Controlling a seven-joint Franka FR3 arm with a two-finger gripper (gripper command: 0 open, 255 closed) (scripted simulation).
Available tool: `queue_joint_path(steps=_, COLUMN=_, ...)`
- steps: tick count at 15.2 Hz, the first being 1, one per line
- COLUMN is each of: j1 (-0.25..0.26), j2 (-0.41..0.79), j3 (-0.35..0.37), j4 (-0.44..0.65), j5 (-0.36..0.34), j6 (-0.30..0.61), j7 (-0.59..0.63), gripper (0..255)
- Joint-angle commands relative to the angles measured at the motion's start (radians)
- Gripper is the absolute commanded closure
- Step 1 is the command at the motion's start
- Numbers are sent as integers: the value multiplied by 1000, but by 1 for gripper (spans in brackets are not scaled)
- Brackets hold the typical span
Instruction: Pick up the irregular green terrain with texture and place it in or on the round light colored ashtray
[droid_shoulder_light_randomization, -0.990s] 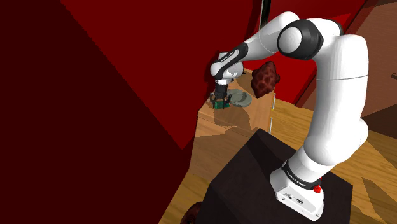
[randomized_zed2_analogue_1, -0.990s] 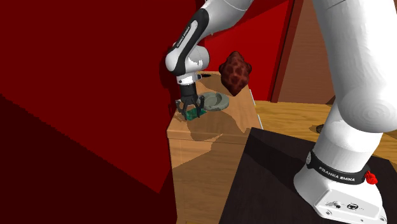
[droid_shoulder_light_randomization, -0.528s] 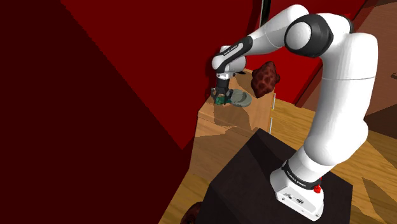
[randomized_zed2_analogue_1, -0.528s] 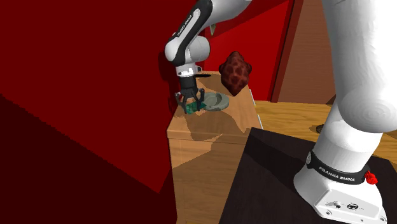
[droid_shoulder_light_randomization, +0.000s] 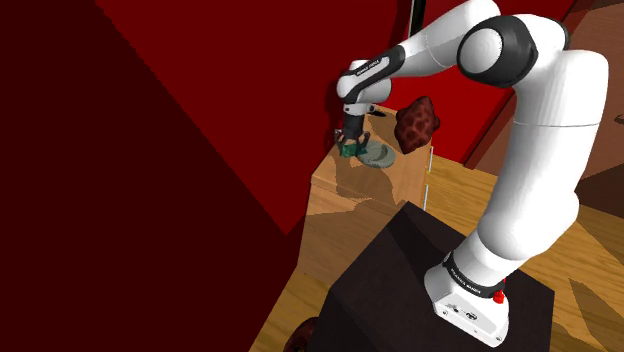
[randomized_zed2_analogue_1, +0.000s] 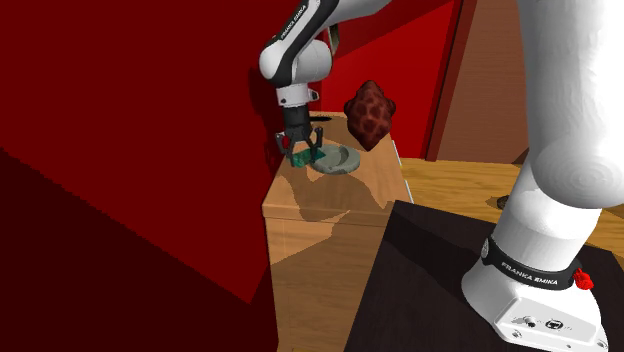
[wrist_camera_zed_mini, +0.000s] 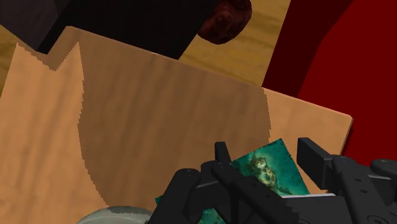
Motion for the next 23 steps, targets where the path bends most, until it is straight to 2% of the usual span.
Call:
queue_joint_path(steps=1, j1=-21, j2=9, j3=-11, j4=23, j5=-4, j6=-16, j7=-28, gripper=255)
queue_joint_path(steps=9, j1=-138, j2=102, j3=-63, j4=193, j5=-14, j6=-101, j7=-177, gripper=255)
queue_joint_path(steps=13, j1=-198, j2=169, j3=-83, j4=313, j5=-15, j6=-156, j7=-246, gripper=255)
queue_joint_path(steps=14, j1=-226, j2=204, j3=-90, j4=376, j5=-14, j6=-183, j7=-276, gripper=255)
queue_joint_path(steps=23, j1=-231, j2=272, j3=-82, j4=358, j5=-3, j6=-99, j7=-281, gripper=255)
